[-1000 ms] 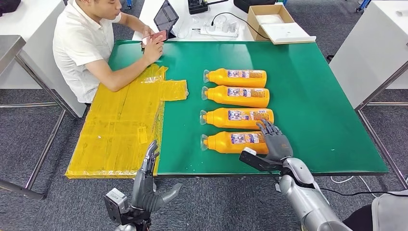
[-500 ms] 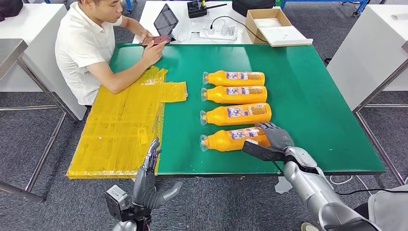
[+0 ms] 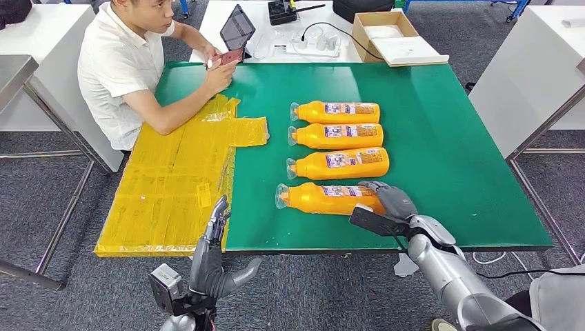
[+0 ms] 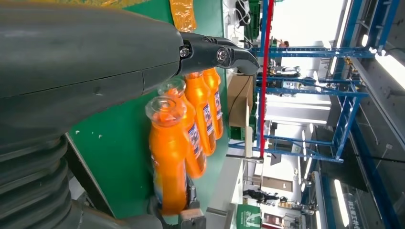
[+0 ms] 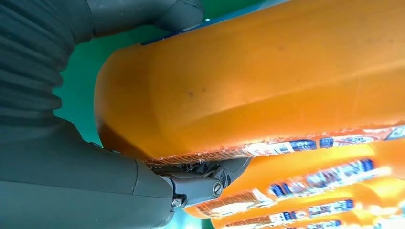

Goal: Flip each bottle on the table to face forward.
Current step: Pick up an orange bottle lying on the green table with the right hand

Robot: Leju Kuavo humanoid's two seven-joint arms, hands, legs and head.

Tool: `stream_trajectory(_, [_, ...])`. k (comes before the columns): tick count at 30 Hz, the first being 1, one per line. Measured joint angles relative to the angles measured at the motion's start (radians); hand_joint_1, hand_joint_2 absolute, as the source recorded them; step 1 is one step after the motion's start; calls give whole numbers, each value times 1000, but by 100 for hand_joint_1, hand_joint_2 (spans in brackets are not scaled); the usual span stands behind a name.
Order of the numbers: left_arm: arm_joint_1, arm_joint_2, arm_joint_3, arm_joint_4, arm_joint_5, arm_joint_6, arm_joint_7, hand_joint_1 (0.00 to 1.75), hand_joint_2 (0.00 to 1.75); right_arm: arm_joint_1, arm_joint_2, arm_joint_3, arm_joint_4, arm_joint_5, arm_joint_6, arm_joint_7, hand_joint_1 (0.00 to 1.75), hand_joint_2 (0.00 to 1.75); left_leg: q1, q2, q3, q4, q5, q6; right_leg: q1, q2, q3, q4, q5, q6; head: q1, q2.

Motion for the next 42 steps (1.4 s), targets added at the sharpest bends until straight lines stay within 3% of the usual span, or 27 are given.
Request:
stream_trajectory(6, [24,-23,22,-42,64,147,13,0,175,89,22,-17,-85,-107,-87,-49,175,175,0,-1,-3,0,0,0,0,0,-2,0,0,0,0,0])
stream_trajectory(12, [57,-41,47,-94,154,264,95,0,175,239,64,-70,-274,-195,-164,-56,175,175,1,-5,-7,0,0,0,0,-1,-5,1,-2,2,0,0])
stream_trajectory(21, [95,-13,-1,-111,272,171,232,0,175,388,132,-151,-504,-305,-250,-109,175,175,0,-6,-12,0,-1,0,-1,-1,-9,1,-3,4,0,0])
stream_trajectory(33, [95,44,-95,-111,352,97,258,0,175,432,207,-164,-594,-358,-249,-136,175,175,0,-6,-12,0,-1,0,-1,-1,-10,1,-3,4,0,0])
stream_trajectory(37, [75,48,-110,-110,371,75,255,0,175,425,252,-106,-582,-354,-202,-152,175,175,0,-5,-13,0,-1,0,-1,-1,-10,1,-3,4,0,0])
stream_trajectory(42, [24,27,-104,-110,385,115,225,0,175,419,316,53,-554,-365,-166,-189,175,175,2,-6,-13,0,0,0,0,-1,-11,1,-4,4,0,0])
